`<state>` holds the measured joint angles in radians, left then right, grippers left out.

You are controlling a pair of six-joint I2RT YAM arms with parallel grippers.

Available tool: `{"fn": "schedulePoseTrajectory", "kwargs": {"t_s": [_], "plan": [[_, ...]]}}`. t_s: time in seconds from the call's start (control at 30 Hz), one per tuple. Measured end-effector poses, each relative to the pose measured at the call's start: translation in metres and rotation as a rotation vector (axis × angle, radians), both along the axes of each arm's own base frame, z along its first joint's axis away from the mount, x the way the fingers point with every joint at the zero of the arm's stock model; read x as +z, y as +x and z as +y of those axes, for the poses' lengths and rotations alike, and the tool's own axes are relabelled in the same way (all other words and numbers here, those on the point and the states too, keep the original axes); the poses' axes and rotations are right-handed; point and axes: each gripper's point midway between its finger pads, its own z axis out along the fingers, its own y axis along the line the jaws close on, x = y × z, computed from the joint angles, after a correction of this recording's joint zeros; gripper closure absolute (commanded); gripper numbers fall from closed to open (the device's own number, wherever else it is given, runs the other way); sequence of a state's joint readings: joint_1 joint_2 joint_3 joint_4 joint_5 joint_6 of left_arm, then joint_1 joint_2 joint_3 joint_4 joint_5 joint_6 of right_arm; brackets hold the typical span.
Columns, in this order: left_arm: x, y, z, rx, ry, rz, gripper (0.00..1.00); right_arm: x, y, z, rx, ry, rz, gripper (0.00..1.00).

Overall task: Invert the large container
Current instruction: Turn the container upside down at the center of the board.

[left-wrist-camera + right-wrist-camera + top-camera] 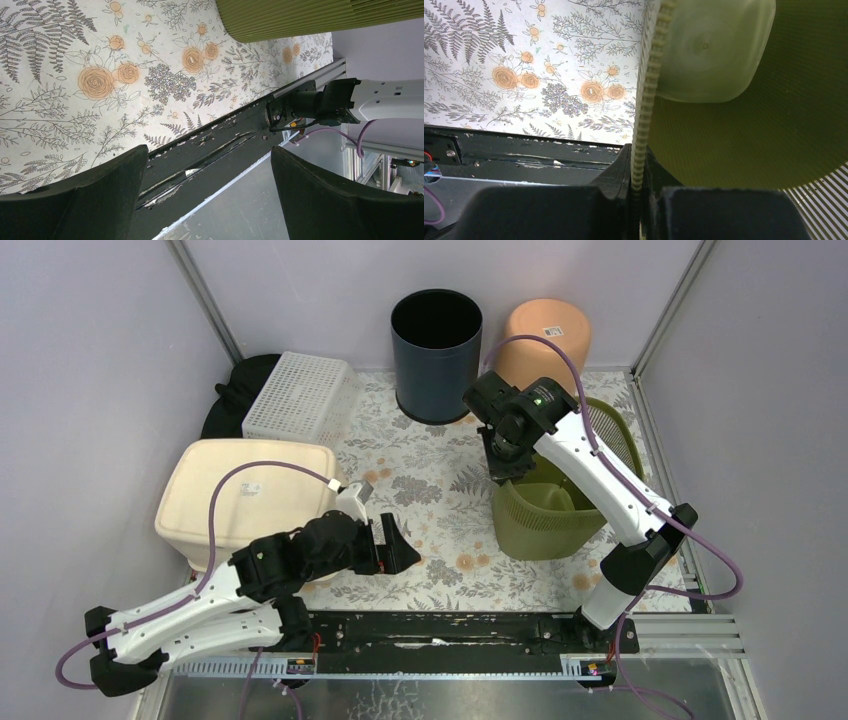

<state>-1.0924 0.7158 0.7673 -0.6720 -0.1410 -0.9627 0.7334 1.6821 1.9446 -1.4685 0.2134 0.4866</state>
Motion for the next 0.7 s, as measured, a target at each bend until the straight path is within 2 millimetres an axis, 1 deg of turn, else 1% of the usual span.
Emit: {"fn": "schedulePoseTrajectory", "kwargs": {"t_s": [0.2,0.33,0.5,0.7], "plan": [[0.001,-0.001,0.000,0.001,-0.008,0.001,0.00,0.002,0.000,-0.001,0.003,-0.003,-0.005,1.00],[0.002,-0.001,0.000,0.002,-0.011,0.001,0.00,0.013,0.001,0.000,0.007,0.016,-0.025,1.00],[0.002,-0.001,0.000,0.003,-0.011,0.002,0.00,0.037,0.002,0.008,0.013,0.097,-0.070,1.00],[-0.001,0.000,0.000,0.003,-0.002,0.007,0.00,0.076,-0.001,0.021,0.016,0.247,-0.139,1.00]]}}
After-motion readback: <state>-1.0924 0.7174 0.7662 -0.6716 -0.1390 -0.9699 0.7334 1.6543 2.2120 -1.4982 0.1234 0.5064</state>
